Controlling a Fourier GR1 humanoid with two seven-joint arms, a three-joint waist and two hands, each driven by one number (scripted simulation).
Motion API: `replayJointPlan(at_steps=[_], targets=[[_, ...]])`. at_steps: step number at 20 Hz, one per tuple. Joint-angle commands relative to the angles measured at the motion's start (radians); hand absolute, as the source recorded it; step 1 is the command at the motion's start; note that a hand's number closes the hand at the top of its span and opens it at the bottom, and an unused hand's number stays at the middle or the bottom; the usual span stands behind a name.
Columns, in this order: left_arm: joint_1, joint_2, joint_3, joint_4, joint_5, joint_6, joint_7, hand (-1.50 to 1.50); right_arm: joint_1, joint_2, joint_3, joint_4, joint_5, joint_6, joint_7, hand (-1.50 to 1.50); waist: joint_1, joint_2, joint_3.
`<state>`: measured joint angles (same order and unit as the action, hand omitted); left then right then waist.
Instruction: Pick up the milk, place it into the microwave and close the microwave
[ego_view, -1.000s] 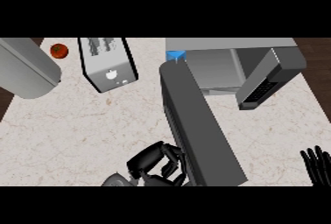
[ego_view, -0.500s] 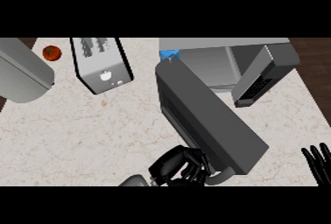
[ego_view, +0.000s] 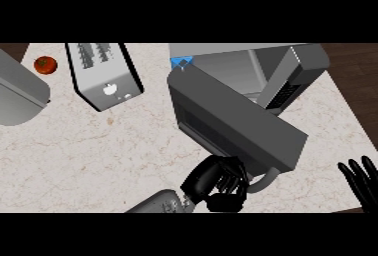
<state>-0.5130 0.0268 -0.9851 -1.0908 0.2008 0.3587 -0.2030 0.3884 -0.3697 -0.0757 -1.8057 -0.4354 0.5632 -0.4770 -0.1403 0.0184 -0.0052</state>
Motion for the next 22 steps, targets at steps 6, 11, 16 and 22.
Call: replayJointPlan(at_steps=[6,11,16,22], targets=[[-0.143,-0.026,0.018,0.022,0.167,0.188,-0.039,1.5,0.028,-0.035,0.012,-0.13,-0.071,0.005,0.084,-1.5,-0.056,0.01,-0.003],[-0.253,-0.026,0.044,0.091,0.229,0.233,-0.042,1.5,0.03,-0.053,0.0,-0.16,-0.115,-0.003,0.121,-1.5,-0.08,0.017,-0.001],[-0.339,-0.027,0.084,0.159,0.305,0.251,-0.052,1.5,0.037,-0.06,0.004,-0.189,-0.134,-0.024,0.161,-1.5,-0.089,0.022,0.0],[-0.38,-0.027,0.099,0.225,0.4,0.238,-0.089,1.5,0.004,-0.076,0.002,-0.192,-0.16,-0.035,0.196,-1.5,-0.093,0.038,0.001]])
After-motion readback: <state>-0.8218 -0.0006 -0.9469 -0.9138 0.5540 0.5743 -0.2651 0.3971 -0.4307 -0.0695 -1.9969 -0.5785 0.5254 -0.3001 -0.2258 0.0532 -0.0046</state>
